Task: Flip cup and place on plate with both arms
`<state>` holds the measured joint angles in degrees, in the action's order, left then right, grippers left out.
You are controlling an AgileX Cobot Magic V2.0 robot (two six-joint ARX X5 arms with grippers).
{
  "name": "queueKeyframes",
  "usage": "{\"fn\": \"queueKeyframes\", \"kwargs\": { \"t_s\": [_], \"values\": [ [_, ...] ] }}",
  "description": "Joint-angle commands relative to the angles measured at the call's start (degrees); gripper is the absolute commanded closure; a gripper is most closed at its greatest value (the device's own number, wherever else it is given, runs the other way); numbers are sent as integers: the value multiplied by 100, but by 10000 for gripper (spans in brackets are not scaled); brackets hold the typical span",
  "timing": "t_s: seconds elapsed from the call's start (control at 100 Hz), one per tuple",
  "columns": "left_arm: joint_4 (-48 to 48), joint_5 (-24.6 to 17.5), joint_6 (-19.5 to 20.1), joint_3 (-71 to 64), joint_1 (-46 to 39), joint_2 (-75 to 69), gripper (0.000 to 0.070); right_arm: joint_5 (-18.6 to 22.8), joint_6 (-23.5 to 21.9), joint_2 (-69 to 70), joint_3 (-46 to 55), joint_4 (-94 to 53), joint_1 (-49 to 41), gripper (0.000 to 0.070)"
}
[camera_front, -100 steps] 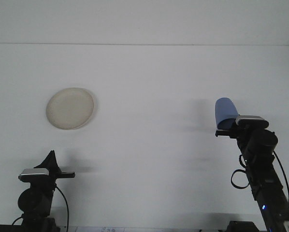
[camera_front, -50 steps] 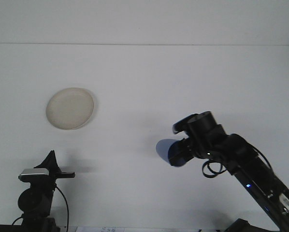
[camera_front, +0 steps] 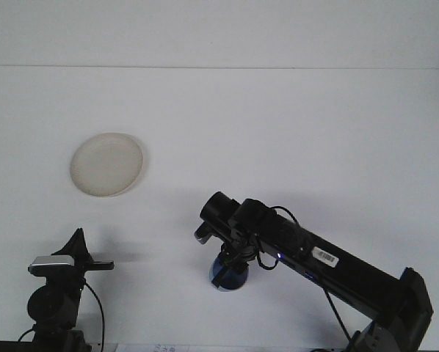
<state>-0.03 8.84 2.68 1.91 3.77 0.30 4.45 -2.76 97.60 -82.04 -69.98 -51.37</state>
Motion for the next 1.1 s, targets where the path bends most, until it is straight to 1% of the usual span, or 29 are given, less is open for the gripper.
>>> {"fn": "queueKeyframes", "kwargs": {
  "t_s": [0.0, 0.03, 0.06, 0.16, 0.19, 0.22, 0.36, 0.5, 0.65, 0.74, 0.86, 1.0, 1.09],
  "values": [
    [57, -4, 74, -111, -2, -13, 684, -13, 111, 153, -133, -44, -92, 697],
    [57, -4, 74, -111, -2, -13, 684, -11, 111, 192, -133, -42, -118, 680],
    [57, -4, 74, -111, -2, -13, 684, -13, 111, 205, -133, -42, -133, 638],
    [57, -4, 74, -111, -2, -13, 684, -15, 109, 205, -133, 31, -177, 394],
    [57, -4, 74, -111, -2, -13, 684, -15, 109, 203, -136, 50, -188, 340],
    [57, -4, 74, -111, -2, -13, 684, -15, 109, 203, -149, 52, -192, 314],
    [57, -4, 74, -111, -2, -13, 684, -20, 240, 114, -361, -4, -181, 312],
    [57, -4, 74, -111, -2, -13, 684, -66, 271, -466, -498, 101, -142, 312],
    [57, -4, 74, -111, -2, -13, 684, -468, 271, -1596, -472, 313, -101, 313],
    [57, -4, 74, -111, -2, -13, 684, -684, 271, -2474, -258, 715, -101, 313],
    [57, -4, 76, -111, -2, -13, 684, -951, 181, -3886, 608, 1598, -114, 313],
    [57, -4, 76, -109, -2, -13, 685, -946, -37, -5624, 2205, 2728, -114, 313],
    [57, -4, 74, -111, -2, -13, 684, -944, -52, -6642, 3202, 3250, -114, 313]
  ]
}}
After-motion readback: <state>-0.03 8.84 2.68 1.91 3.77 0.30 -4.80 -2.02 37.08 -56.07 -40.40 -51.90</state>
